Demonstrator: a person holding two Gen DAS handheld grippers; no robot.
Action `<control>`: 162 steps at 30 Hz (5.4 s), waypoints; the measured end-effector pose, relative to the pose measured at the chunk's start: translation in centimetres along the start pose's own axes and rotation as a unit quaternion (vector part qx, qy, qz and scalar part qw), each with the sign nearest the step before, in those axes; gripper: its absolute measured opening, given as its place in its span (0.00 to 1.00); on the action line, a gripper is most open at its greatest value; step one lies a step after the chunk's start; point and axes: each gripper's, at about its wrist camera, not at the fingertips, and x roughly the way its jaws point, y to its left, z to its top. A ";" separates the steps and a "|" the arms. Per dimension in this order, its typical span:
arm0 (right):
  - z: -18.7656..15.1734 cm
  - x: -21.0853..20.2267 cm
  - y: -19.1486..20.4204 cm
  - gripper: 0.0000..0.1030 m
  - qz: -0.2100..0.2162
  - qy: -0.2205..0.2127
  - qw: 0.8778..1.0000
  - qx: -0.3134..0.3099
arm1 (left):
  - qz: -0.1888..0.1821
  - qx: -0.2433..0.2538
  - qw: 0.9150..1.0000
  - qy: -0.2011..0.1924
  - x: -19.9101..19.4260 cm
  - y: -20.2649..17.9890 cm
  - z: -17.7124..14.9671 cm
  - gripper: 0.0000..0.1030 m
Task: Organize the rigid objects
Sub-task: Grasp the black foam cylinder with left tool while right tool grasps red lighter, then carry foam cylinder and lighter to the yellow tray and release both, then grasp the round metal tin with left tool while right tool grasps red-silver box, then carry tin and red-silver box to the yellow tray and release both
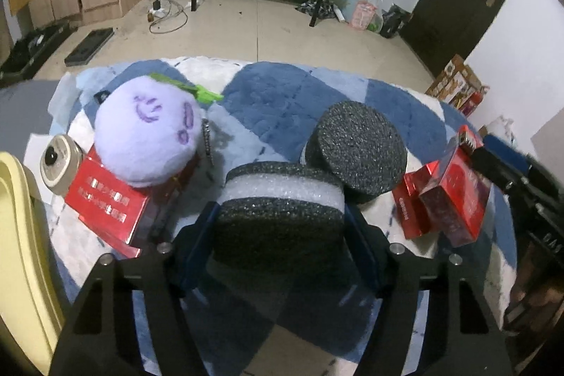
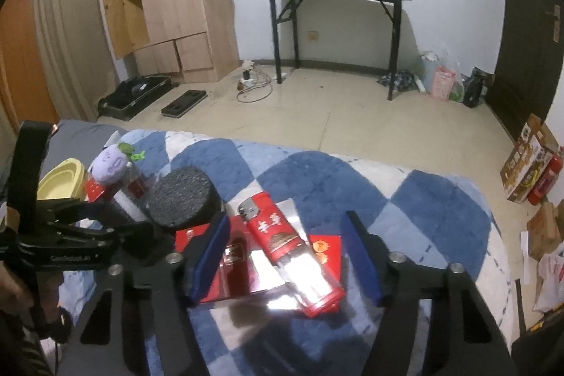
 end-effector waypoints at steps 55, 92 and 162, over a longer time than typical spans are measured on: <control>-1.6 10.9 42.2 0.22 0.230 0.118 0.943 -0.211 | 0.120 -0.195 0.973 0.012 -10.2 32.0 -4.8 0.68; 1.6 -4.1 12.2 1.00 0.004 0.000 0.999 -0.053 | 0.067 0.138 0.987 0.050 -5.7 12.4 3.0 1.00; -1.4 2.1 5.0 0.86 0.001 -0.049 0.998 -0.049 | 0.044 0.173 0.982 0.055 -1.6 13.6 2.3 0.51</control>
